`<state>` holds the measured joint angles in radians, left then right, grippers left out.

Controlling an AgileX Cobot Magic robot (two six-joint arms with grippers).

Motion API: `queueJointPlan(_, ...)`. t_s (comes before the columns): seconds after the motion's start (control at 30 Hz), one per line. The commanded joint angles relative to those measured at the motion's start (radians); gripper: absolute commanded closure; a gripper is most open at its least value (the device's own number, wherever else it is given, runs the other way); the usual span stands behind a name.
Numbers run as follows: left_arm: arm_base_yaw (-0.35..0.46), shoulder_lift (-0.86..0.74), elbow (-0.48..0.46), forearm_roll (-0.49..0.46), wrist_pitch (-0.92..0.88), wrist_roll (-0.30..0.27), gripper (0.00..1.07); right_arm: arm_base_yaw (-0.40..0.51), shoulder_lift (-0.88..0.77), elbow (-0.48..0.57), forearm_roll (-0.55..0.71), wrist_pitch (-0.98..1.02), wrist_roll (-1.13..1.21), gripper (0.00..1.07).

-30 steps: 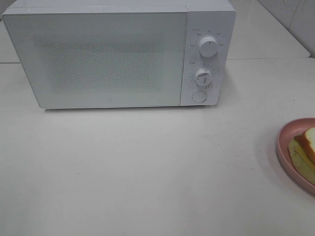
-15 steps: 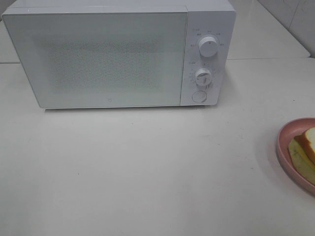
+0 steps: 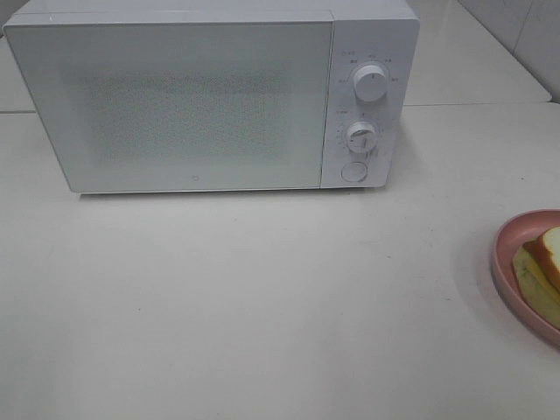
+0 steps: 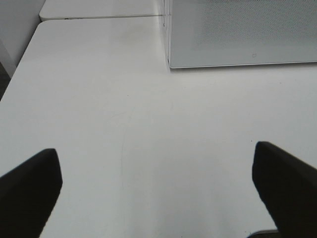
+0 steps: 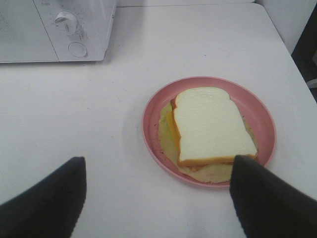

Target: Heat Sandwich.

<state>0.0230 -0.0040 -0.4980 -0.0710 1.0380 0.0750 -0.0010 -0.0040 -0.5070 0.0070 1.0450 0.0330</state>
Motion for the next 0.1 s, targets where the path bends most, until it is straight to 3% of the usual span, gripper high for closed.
queueJointPlan(0.03, 0.003, -0.027, 0.004, -0.008, -0.008, -0.006, 0.06, 0.001, -0.018, 0.001, 0.004, -0.009, 0.002, 0.31)
queueJointPlan(0.1, 0.003, -0.027, 0.004, -0.008, -0.008, -0.006, 0.06, 0.001, -0.018, 0.001, 0.004, -0.009, 0.002, 0.31)
